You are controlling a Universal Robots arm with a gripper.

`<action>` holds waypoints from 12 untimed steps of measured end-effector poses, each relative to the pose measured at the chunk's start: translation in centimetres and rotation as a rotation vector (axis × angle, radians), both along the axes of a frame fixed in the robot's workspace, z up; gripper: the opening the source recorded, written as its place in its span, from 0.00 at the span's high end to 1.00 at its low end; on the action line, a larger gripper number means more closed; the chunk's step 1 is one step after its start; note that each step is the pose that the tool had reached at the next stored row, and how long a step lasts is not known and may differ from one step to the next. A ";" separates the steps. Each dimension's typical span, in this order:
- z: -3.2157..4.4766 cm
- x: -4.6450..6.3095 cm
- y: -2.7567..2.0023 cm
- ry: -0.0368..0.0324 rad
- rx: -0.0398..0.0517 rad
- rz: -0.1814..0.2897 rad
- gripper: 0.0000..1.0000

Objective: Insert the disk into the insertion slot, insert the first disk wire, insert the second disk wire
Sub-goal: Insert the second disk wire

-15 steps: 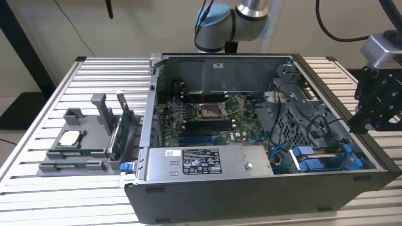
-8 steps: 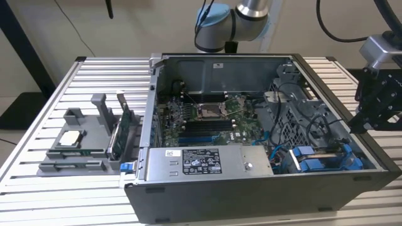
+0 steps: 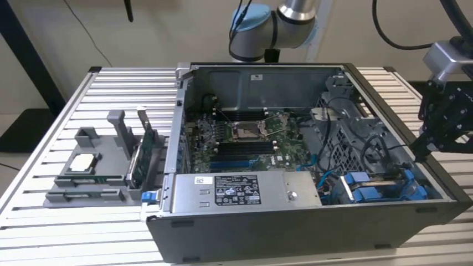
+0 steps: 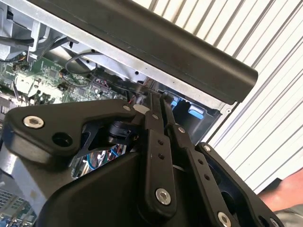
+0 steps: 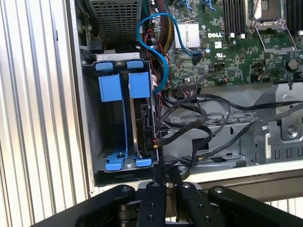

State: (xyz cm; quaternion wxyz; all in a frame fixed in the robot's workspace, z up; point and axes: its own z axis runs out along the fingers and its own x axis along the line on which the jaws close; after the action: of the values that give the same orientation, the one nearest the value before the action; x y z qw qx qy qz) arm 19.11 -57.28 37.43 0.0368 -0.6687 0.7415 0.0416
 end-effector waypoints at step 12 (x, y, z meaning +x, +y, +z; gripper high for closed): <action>0.03 0.2 -0.09 0.0229 -0.0010 -0.038 0.68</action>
State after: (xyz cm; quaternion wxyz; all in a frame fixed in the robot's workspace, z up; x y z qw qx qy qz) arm 19.27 -57.38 37.46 0.0288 -0.6541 0.7543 0.0482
